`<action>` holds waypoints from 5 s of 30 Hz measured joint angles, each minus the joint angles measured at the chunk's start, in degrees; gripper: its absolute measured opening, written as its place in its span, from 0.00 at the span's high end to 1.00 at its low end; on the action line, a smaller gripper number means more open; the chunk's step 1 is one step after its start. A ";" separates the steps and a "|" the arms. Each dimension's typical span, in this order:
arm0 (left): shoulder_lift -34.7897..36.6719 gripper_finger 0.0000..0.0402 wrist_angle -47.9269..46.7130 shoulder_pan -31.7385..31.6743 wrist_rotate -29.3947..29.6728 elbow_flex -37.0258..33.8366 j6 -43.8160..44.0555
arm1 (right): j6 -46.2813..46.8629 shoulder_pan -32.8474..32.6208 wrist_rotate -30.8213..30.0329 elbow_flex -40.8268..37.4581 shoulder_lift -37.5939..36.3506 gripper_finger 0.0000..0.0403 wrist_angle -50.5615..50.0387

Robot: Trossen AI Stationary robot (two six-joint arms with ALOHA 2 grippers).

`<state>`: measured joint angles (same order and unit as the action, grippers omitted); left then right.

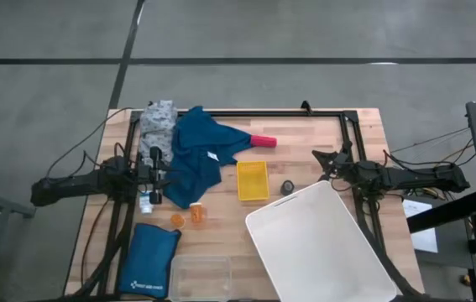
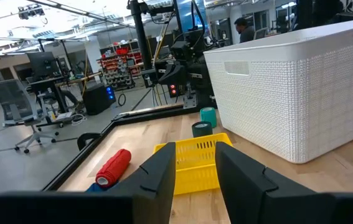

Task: Pick & place medical supplies in basket/bin

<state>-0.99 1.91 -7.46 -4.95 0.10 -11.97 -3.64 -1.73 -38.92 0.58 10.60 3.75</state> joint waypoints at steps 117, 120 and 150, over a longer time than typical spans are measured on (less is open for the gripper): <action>0.00 0.71 0.00 0.00 0.02 0.00 0.02 | 34.59 24.62 48.11 81.38 68.99 0.98 -73.93; 0.00 0.71 -0.02 0.02 0.00 0.01 0.00 | 37.74 24.62 48.47 81.48 70.48 0.98 -73.90; 0.00 0.71 0.00 0.02 0.02 0.02 0.02 | 51.74 24.62 65.93 81.40 87.85 0.63 -76.91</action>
<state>-0.99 1.91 -7.44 -4.93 0.12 -11.95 48.10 22.90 27.02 81.97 98.46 -73.16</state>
